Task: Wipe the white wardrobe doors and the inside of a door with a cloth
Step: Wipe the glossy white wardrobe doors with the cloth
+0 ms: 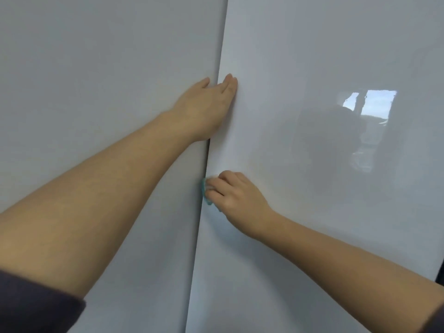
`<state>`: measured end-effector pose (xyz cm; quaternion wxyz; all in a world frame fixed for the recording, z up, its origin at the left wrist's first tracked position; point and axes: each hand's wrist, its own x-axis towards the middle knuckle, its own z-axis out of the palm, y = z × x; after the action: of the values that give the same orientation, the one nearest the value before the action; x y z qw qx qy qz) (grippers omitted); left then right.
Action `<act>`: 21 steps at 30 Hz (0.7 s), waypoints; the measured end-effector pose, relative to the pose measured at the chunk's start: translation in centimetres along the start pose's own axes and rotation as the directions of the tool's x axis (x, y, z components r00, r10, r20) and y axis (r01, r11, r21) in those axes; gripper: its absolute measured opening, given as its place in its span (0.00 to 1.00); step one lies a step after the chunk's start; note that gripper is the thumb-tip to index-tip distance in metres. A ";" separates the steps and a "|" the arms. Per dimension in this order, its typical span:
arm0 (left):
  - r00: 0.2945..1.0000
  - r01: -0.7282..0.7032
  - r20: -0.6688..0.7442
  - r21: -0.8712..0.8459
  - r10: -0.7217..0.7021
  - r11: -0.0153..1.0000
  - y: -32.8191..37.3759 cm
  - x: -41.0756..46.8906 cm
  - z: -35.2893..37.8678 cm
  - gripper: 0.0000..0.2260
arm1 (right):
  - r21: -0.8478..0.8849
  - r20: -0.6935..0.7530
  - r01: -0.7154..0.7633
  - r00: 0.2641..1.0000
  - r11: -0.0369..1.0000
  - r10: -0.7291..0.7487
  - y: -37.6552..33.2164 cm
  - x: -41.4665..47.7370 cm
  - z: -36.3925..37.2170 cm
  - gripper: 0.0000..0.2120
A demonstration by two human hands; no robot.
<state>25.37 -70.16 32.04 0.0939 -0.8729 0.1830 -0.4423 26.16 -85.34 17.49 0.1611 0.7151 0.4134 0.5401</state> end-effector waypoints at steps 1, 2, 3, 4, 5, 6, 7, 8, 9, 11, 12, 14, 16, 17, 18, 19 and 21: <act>1.000 -0.012 -0.005 0.019 0.013 1.000 0.0 0.0 0.1 0.32 | -0.006 -0.007 -0.013 1.000 1.000 0.013 0.7 0.8 -0.2 0.14; 1.000 -0.026 -0.010 0.035 0.026 0.999 -0.1 -0.1 0.3 0.31 | -0.026 -0.025 -0.059 0.998 0.998 0.058 1.6 1.9 -0.5 0.12; 0.999 -0.031 -0.013 0.039 0.032 0.999 0.0 -0.1 0.5 0.30 | -0.054 -0.057 -0.120 0.992 0.991 0.117 2.4 2.9 -0.8 0.11; 0.999 -0.031 -0.018 0.040 0.032 0.999 -0.1 -0.1 0.7 0.30 | -0.073 -0.089 -0.179 0.981 0.981 0.173 3.0 4.0 -0.9 0.11; 0.999 -0.029 -0.023 0.041 0.030 0.999 -0.1 -0.1 0.7 0.30 | -0.072 -0.115 -0.219 0.971 0.973 0.210 3.0 4.4 -0.7 0.10; 0.999 -0.031 -0.027 0.040 0.032 0.999 -0.1 -0.1 0.7 0.30 | -0.063 -0.132 -0.220 0.969 0.974 0.210 2.5 4.2 -0.4 0.09; 0.999 -0.035 -0.026 0.038 0.036 0.999 -0.1 -0.2 0.6 0.30 | -0.042 -0.125 -0.179 0.977 0.983 0.173 1.4 3.1 0.3 0.08; 0.999 -0.038 -0.020 0.035 0.039 0.999 -0.2 -0.3 0.5 0.30 | -0.008 -0.087 -0.111 0.990 0.994 0.110 -0.1 1.1 1.0 0.06; 0.999 -0.042 -0.012 0.028 0.042 0.999 -0.2 -0.4 0.4 0.30 | 0.030 -0.023 -0.029 0.999 0.999 0.030 -2.0 -1.4 1.6 0.06; 0.999 -0.047 -0.011 0.024 0.047 0.999 -0.1 -0.5 0.3 0.31 | 0.084 0.125 0.128 0.983 0.988 -0.138 -5.4 -6.6 1.9 0.08; 0.999 -0.050 -0.016 0.026 0.050 0.998 -0.1 -0.6 0.4 0.31 | 0.100 0.192 0.168 0.964 0.981 -0.185 -6.1 -8.0 1.7 0.08; 0.998 -0.047 -0.027 0.019 0.048 0.999 -0.1 -0.7 0.4 0.32 | 0.102 0.216 0.173 0.957 0.980 -0.192 -4.6 -7.5 0.8 0.07; 0.999 -0.035 -0.040 -0.029 0.033 0.999 0.3 -1.0 0.5 0.32 | 0.057 0.119 0.075 0.990 0.996 -0.081 -2.0 -4.9 -0.6 0.07; 0.999 -0.017 -0.049 -0.090 0.013 0.996 0.7 -1.2 0.7 0.32 | 0.031 0.058 0.002 0.998 1.000 -0.004 -0.8 -3.7 -1.2 0.07; 0.998 0.014 -0.054 -0.179 -0.024 0.984 1.3 -1.7 1.1 0.32 | 0.021 0.012 -0.059 0.998 0.998 0.059 -0.4 -3.1 -1.6 0.08; 0.997 0.044 -0.054 -0.273 -0.061 0.961 1.9 -2.3 1.7 0.32 | 0.021 -0.013 -0.083 0.996 0.996 0.084 -0.8 -3.5 -1.6 0.08; 0.994 0.058 -0.062 -0.403 -0.090 0.913 3.2 -3.8 3.4 0.32 | 0.066 0.028 -0.021 0.999 0.998 0.020 -3.3 -6.7 -0.8 0.07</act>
<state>25.25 -71.58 26.19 -0.1107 -0.8618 0.2399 -0.4329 23.58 -88.68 11.26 0.1372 0.7316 0.4216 0.5178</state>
